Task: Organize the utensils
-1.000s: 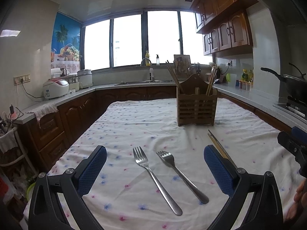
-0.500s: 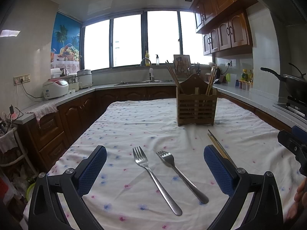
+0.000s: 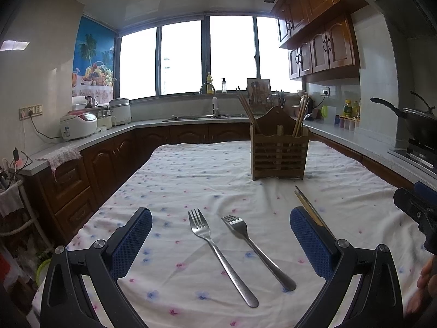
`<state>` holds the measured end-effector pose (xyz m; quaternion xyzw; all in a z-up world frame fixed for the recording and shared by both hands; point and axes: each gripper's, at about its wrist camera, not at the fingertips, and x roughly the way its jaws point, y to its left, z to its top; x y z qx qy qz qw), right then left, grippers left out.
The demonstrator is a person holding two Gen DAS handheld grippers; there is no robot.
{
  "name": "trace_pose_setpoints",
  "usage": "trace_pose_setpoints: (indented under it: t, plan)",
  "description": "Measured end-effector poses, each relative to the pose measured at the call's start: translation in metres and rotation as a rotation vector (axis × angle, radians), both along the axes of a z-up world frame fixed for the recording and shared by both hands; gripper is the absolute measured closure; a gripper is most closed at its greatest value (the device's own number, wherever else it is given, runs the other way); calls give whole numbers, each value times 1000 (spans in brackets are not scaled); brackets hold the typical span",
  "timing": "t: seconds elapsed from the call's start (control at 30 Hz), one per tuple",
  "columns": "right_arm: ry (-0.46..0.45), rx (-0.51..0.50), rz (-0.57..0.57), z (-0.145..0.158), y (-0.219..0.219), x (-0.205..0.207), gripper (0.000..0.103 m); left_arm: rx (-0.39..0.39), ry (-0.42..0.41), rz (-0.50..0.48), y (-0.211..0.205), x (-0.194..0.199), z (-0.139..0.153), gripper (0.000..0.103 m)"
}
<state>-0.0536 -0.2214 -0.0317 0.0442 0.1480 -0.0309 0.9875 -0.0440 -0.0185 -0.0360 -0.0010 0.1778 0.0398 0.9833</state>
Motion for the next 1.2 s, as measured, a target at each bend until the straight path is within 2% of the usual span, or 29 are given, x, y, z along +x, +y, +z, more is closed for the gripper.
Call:
trace_pose_setpoints:
  t: [1.2]
  plan:
    - [5,-2,0,-1,-1,3,0,-14,13,-18,-5,8,7,1]
